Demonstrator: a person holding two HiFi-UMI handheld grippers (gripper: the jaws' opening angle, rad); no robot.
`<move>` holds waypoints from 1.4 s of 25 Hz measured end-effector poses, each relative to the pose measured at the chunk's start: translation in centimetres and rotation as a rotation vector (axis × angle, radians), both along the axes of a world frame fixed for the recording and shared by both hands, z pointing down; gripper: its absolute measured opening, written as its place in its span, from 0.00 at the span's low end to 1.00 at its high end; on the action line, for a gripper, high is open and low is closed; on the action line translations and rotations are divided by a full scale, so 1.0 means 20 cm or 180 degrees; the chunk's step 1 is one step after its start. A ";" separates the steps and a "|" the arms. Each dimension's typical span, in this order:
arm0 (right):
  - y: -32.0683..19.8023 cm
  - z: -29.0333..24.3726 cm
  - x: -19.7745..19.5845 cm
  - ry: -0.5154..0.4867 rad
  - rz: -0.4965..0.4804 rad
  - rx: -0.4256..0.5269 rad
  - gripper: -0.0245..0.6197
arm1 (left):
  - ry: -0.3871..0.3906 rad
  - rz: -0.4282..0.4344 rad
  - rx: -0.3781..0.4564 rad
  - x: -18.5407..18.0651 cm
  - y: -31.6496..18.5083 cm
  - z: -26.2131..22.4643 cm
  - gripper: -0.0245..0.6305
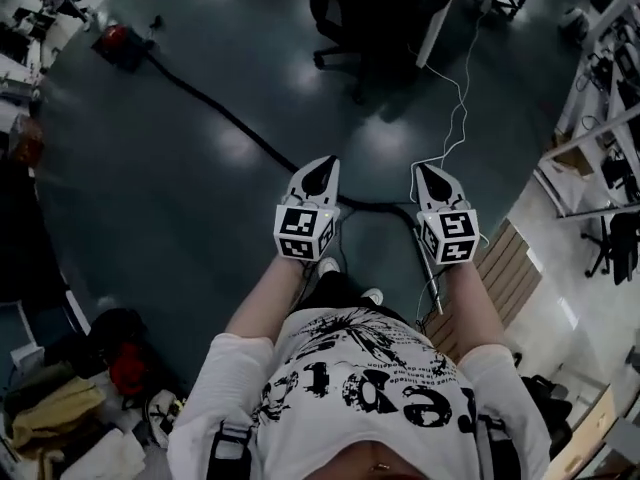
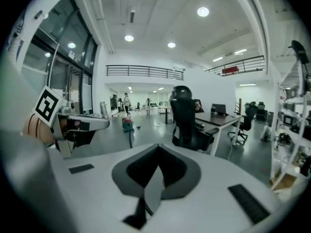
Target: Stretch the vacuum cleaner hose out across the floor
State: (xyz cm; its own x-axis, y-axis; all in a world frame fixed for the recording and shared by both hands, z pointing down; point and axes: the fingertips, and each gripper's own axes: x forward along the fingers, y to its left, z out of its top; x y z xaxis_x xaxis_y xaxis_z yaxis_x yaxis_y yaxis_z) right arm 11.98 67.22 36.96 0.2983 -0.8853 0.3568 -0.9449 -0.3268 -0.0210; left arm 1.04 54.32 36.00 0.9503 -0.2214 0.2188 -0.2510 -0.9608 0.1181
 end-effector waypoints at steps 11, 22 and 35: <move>-1.03 -0.35 -0.89 0.0073 -0.1143 0.0548 0.04 | 0.0134 -0.1385 0.0445 -1.06 -0.76 -0.38 0.04; -1.36 -0.34 -1.36 -0.0109 -0.1943 0.0579 0.04 | 0.0083 -0.2325 0.0638 -1.61 -0.89 -0.44 0.04; -1.42 -0.37 -1.16 -0.0006 -0.2121 0.0521 0.04 | 0.0230 -0.2639 0.0564 -1.50 -0.93 -0.50 0.04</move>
State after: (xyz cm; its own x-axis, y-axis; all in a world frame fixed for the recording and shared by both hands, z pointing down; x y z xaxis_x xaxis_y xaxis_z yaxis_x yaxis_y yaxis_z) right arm -11.19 38.87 29.56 -0.3292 -0.9222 0.2028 -0.9431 0.3318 -0.0223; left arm -29.04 35.64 26.07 0.4759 -0.8775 0.0602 -0.8795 -0.4752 0.0259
